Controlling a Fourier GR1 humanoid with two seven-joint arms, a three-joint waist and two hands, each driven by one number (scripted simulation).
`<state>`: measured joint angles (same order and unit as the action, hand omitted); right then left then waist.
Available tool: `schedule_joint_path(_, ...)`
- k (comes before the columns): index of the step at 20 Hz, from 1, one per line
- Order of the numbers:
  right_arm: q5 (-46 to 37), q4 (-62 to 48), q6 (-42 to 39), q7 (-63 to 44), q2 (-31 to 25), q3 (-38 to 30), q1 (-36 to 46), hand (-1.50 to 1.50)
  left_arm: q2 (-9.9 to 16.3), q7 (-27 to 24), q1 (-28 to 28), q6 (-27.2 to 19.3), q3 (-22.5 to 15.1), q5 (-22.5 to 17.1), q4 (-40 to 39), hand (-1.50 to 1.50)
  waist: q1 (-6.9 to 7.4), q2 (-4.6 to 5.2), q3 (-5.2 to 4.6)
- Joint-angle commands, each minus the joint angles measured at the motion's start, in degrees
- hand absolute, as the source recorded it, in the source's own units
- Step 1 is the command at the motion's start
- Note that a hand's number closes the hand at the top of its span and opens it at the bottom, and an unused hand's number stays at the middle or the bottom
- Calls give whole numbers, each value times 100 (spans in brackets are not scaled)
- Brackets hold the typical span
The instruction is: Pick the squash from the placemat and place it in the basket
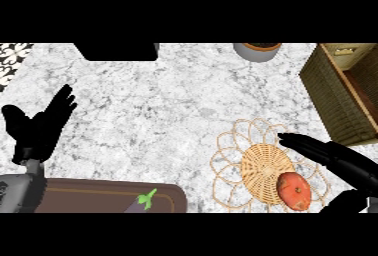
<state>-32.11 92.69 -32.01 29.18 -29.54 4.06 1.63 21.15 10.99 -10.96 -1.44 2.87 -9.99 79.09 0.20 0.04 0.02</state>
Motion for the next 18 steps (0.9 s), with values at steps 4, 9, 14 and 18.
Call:
schedule_joint_path(4,-755,-629,113,335,110,294,266,-150,-110,245,-255,76,135,174,-16,0,-23,-2,-2)
schedule_joint_path(9,-705,-505,-49,577,-9,40,124,-150,-124,469,400,170,267,165,782,0,-8,-11,-2)
schedule_joint_path(14,-651,-868,-15,1063,-68,83,114,-150,-166,115,-139,393,462,157,-96,0,-35,-3,-3)
schedule_joint_path(18,-422,-991,-101,1476,-399,-10,178,-150,-391,13,135,226,217,456,117,0,-30,-5,-3)
